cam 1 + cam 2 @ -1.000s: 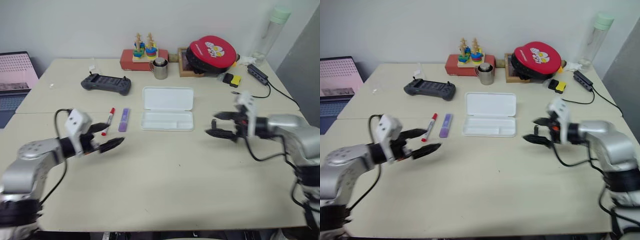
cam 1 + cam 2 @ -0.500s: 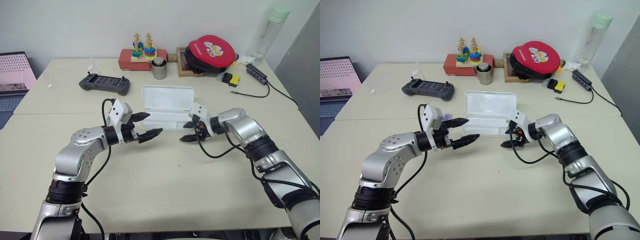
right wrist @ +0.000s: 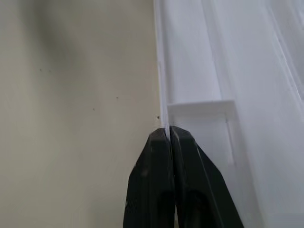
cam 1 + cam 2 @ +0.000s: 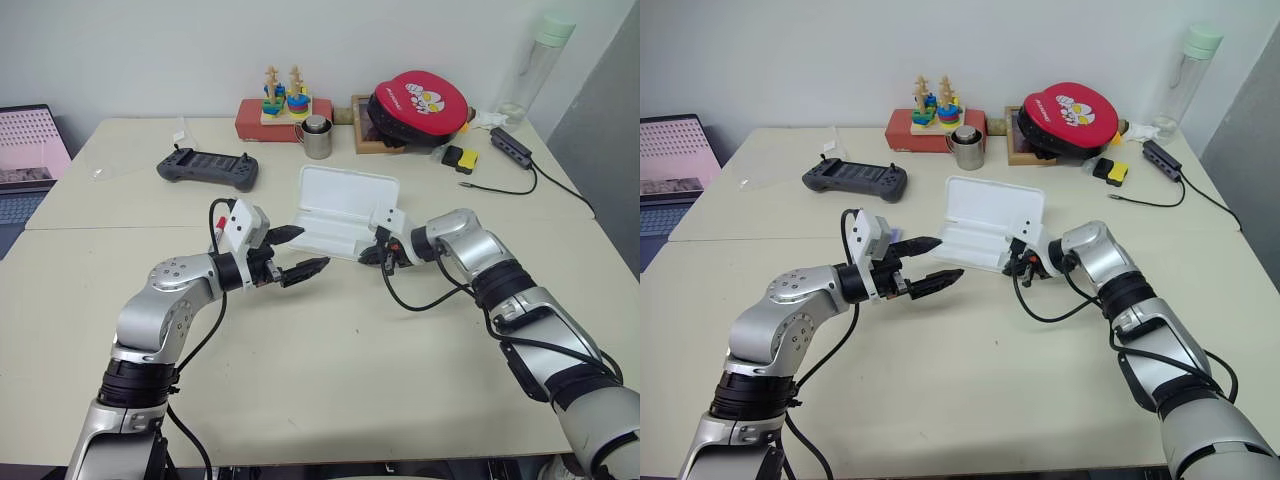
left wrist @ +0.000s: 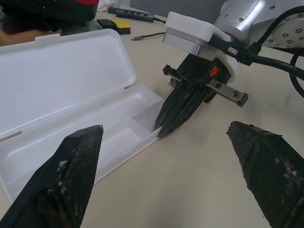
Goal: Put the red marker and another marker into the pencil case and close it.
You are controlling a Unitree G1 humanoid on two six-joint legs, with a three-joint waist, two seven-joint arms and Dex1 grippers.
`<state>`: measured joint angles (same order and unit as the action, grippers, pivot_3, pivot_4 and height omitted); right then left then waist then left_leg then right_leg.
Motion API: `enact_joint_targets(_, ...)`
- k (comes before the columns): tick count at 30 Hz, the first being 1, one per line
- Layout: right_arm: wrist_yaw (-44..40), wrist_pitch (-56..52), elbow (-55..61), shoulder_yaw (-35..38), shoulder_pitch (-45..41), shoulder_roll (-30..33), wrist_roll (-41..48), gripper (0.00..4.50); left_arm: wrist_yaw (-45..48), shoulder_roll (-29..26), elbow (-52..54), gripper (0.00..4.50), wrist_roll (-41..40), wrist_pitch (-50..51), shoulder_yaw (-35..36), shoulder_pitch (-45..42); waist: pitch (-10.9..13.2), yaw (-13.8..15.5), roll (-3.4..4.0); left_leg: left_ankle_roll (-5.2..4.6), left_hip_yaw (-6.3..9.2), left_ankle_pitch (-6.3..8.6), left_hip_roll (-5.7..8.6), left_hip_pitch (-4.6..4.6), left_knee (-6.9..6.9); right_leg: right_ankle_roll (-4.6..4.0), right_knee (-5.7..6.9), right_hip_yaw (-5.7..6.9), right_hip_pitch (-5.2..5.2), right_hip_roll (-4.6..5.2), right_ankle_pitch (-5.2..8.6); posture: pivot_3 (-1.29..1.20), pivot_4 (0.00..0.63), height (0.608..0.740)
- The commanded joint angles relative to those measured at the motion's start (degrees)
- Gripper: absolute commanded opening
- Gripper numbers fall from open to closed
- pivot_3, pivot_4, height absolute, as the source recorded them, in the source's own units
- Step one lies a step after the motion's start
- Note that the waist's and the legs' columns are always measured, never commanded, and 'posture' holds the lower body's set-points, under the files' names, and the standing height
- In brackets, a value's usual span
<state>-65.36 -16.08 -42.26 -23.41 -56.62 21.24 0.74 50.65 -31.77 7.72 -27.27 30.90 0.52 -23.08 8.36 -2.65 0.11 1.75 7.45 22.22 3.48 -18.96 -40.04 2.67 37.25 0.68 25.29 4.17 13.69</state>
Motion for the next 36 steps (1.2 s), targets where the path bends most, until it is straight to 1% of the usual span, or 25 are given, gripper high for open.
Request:
enact_joint_targets(1, -5.02, 1.11, 9.78, 1.18, 2.98, 2.38, 1.31, 0.03, 1.43, -3.6, 5.43, 4.5, -2.88, 1.0, 4.44, 2.54, 0.0, -0.21, 0.0, 0.0, 0.01, 0.0, -0.01, -0.01, 0.0, 0.0, 0.0, -0.01, 0.01, 0.0, 0.0, 0.0, 0.15, 0.74)
enact_joint_targets(3, -8.01, -0.51, 17.69, 0.8, 6.09, 4.37, 2.7, 0.03, 2.95, -6.26, 7.71, 4.5, -5.08, 2.19, 7.2, 5.29, 0.0, -0.56, 0.01, 0.0, 0.03, 0.0, -0.03, -0.03, 0.03, 0.0, -0.03, -0.03, 0.03, 0.0, 0.0, 0.0, 0.15, 0.74)
enact_joint_targets(6, -10.3, -3.48, 27.88, -0.35, 10.73, 7.38, 2.75, 0.03, 4.47, -10.33, 10.35, 4.5, -7.62, 3.83, 11.36, 9.43, 0.02, -0.58, 0.03, 0.0, 0.08, 0.0, -0.03, -0.07, 0.09, 0.0, -0.06, -0.04, 0.06, 0.0, 0.0, 0.0, 0.15, 0.74)
enact_joint_targets(9, -10.1, -7.15, 35.0, -0.89, 14.33, 8.67, 2.61, 0.03, 5.42, -13.44, 12.16, 4.5, -7.59, 3.53, 13.94, 14.39, 0.02, -0.4, 0.03, 0.0, 0.08, 0.0, -0.03, -0.05, 0.06, 0.0, -0.06, -0.05, 0.01, 0.01, 0.0, 0.0, 0.15, 0.74)
enact_joint_targets(13, -9.74, -10.02, 41.26, -3.39, 18.15, 9.69, 1.54, 0.03, 5.79, -14.57, 16.02, 4.5, -9.25, 4.67, 15.7, 20.39, 0.02, 0.29, 0.02, 0.0, 0.07, 0.0, -0.03, -0.05, 0.01, 0.0, -0.06, -0.06, -0.03, 0.0, 0.0, 0.0, 0.15, 0.74)
enact_joint_targets(16, -9.88, -12.49, 44.17, -4.62, 19.45, 10.3, 1.41, 0.03, 4.05, -14.34, 16.42, 4.5, -9.17, 4.57, 16.01, 20.87, 0.03, 0.79, 0.02, 0.0, 0.09, 0.0, -0.02, -0.05, 0.07, 0.0, -0.09, -0.07, -0.02, 0.0, 0.0, 0.0, 0.15, 0.74)
enact_joint_targets(20, -9.49, -14.74, 47.05, -4.22, 20.35, 10.35, 2.42, 0.75, 0.66, -13.09, 15.62, 4.5, -9.94, 5.68, 16.87, 19.59, 0.02, 0.93, 0.02, 0.0, 0.09, 0.0, -0.02, -0.04, 0.05, 0.0, -0.1, -0.06, -0.05, 0.0, 0.0, 0.0, 0.15, 0.74)
enact_joint_targets(25, -9.44, -17.46, 50.42, -1.15, 20.23, 10.71, 6.17, 2.08, -6.27, -9.68, 13.04, 4.5, -12.1, 7.58, 20.81, 17.04, 0.03, 0.94, 0.02, 0.0, 0.08, 0.0, -0.03, -0.03, 0.05, 0.0, -0.09, -0.06, -0.05, -0.01, 0.0, 0.0, 0.15, 0.74)
enact_joint_targets(26, -9.38, -18.41, 51.33, 0.07, 20.02, 10.53, 7.71, 2.35, -7.84, -8.94, 12.42, 4.5, -12.28, 7.64, 21.95, 16.61, 0.02, 0.94, 0.0, 0.0, 0.09, 0.0, -0.03, -0.04, 0.04, 0.0, -0.08, -0.05, -0.04, -0.01, 0.0, 0.0, 0.15, 0.74)
enact_joint_targets(28, -8.62, -22.17, 53.45, 5.1, 18.83, 8.49, 13.7, 2.85, -12.48, -7.32, 9.71, 4.5, -12.85, 8.43, 25.28, 15.02, 0.02, 0.95, 0.0, 0.0, 0.09, 0.0, -0.03, -0.04, 0.04, 0.0, -0.08, -0.05, -0.04, -0.01, 0.0, 0.0, 0.15, 0.74)
enact_joint_targets(29, -7.89, -23.6, 54.16, 7.28, 18.07, 7.56, 16.03, 3.16, -15.16, -6.72, 7.86, 4.5, -12.01, 8.16, 26.69, 14.03, 0.02, 0.95, 0.0, 0.0, 0.09, 0.0, -0.03, -0.04, 0.04, 0.0, -0.09, -0.05, -0.04, -0.01, 0.0, 0.0, 0.15, 0.74)
enact_joint_targets(31, -5.55, -24.79, 54.09, 10.18, 16.3, 5.95, 18.16, 3.59, -20.65, -5.89, 3.46, 4.5, -10.17, 7.88, 29.11, 11.59, 0.02, 0.9, 0.0, 0.0, 0.11, 0.0, -0.04, -0.02, 0.04, 0.0, -0.06, -0.03, -0.03, -0.02, 0.0, 0.0, 0.15, 0.74)
enact_joint_targets(32, -4.02, -24.6, 53.34, 11.16, 15.15, 5.12, 18.36, 3.66, -23.82, -5.82, 0.71, 4.5, -8.27, 7.46, 29.68, 10.34, 0.02, 0.88, 0.0, 0.0, 0.1, 0.0, -0.04, 0.01, 0.04, 0.0, -0.05, -0.03, -0.04, -0.03, 0.0, 0.0, 0.15, 0.74)
enact_joint_targets(33, -2.88, -24.55, 52.73, 11.77, 14.23, 4.55, 18.51, 4.02, -26.07, -5.8, -1.33, 4.5, -6.92, 7.41, 29.89, 9.48, 0.01, 0.84, 0.0, 0.01, 0.09, 0.0, -0.03, 0.01, 0.03, 0.0, -0.03, -0.02, -0.04, -0.03, 0.0, 0.0, 0.15, 0.74)
enact_joint_targets(35, -0.83, -24.41, 51.33, 12.74, 12.23, 3.39, 18.79, 4.31, -28.97, -6.27, -4.96, 4.5, -3.64, 7.66, 28.27, 8.74, 0.0, 0.84, -0.02, 0.01, 0.07, 0.0, -0.02, 0.05, 0.04, 0.0, -0.01, 0.01, -0.04, -0.04, 0.0, 0.0, 0.15, 0.74)
enact_joint_targets(36, -0.07, -24.3, 50.79, 13.01, 11.34, 2.88, 18.93, 4.43, -28.79, -6.52, -6.44, 4.5, -2.54, 7.65, 26.86, 8.79, 0.0, 0.82, -0.02, 0.01, 0.08, 0.0, 0.0, 0.05, 0.07, 0.0, -0.04, 0.02, -0.04, -0.04, 0.0, 0.0, 0.15, 0.74)
